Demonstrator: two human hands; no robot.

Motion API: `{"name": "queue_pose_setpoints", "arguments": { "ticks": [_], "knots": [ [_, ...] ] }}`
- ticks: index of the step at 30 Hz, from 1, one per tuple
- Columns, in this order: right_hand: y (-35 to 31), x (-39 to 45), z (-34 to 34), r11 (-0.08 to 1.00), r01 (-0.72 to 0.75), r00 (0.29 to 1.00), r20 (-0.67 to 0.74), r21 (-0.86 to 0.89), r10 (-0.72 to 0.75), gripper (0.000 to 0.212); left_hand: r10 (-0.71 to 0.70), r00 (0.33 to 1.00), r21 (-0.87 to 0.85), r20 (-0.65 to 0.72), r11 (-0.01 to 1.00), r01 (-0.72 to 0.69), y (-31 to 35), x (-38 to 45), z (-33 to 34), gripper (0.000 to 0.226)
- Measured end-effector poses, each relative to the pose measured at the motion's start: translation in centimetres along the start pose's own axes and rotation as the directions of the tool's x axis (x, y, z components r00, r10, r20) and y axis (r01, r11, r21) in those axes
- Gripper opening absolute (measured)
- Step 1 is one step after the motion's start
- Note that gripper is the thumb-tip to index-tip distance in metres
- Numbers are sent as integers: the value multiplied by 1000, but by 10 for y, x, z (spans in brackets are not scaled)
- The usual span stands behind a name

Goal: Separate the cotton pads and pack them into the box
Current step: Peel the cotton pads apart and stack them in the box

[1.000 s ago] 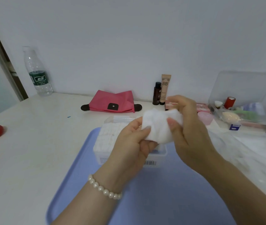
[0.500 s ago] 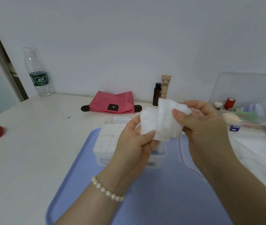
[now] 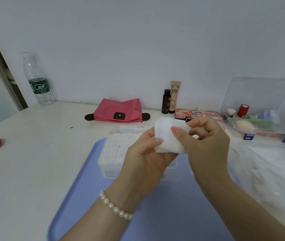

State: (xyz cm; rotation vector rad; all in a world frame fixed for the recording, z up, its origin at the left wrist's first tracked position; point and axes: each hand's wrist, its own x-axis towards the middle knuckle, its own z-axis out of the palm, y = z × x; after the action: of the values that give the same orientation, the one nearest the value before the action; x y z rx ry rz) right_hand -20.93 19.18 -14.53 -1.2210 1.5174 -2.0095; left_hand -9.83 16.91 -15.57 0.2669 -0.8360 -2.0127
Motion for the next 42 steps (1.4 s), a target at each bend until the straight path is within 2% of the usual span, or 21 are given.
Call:
{"name": "queue_pose_setpoints", "arguments": {
  "ticks": [3,5,8,10,12,14,18,19,21,23,25,28,31,33,34,35,37,39,42],
  "knots": [
    [4,-2,0,994,67,998,16,-84,-66,26,30,996,108,-87,994,-21,-4,2,-1,46],
    [5,-1,2,993,56,998,40,-107,-52,26,44,992,144,-117,989,-27,-6,4,-4,43],
    [2,0,4,993,-117,979,164,-15,118,27,50,994,164,-92,986,-34,-5,5,-8,45],
    [0,-1,3,968,-252,925,294,-2,242,23,25,997,247,-72,969,-6,-5,4,-9,48],
    [0,-2,4,960,-275,885,378,-45,271,22,3,999,395,-53,919,18,-6,3,-10,52],
    [0,-2,4,968,-247,880,406,-50,246,25,-19,999,516,-45,855,40,-6,0,-9,48],
    [-4,-1,1,966,-182,816,520,-183,252,42,-51,997,678,-58,731,77,-4,-3,-6,23],
    [-5,0,-1,965,-170,813,525,-199,252,37,-40,998,703,-50,709,64,-2,-3,-5,24],
    [-11,5,-5,973,-93,861,474,-212,186,23,4,1000,730,-5,683,1,3,-5,-4,31],
    [-19,15,-12,968,-48,873,460,-248,161,32,62,998,753,29,655,-63,13,-5,-2,38],
    [-31,27,-17,957,-92,819,525,-275,230,40,115,993,765,11,639,-83,24,-4,0,47],
    [-43,42,-13,920,-167,713,602,-354,361,37,130,991,780,-1,620,-81,41,0,3,60],
    [-49,52,0,901,-200,682,606,-385,410,26,189,981,833,-50,549,-63,57,7,5,63],
    [-50,56,4,892,-268,690,573,-365,442,25,293,953,893,-80,446,-62,63,12,1,50],
    [-49,56,5,887,-287,709,543,-362,451,26,356,933,933,-60,352,-74,64,14,-3,38],
    [-45,56,5,881,-279,735,506,-382,452,28,400,916,971,-17,225,-81,64,14,-7,27],
    [-33,54,3,845,-198,785,436,-497,440,32,382,921,997,73,-33,-65,58,12,-19,16],
    [-22,49,1,768,-87,810,404,-635,425,37,315,947,979,59,-206,8,47,8,-29,17],
    [-11,40,1,699,-40,810,387,-714,441,41,265,964,928,-31,-351,126,32,6,-37,38]
  ]
}}
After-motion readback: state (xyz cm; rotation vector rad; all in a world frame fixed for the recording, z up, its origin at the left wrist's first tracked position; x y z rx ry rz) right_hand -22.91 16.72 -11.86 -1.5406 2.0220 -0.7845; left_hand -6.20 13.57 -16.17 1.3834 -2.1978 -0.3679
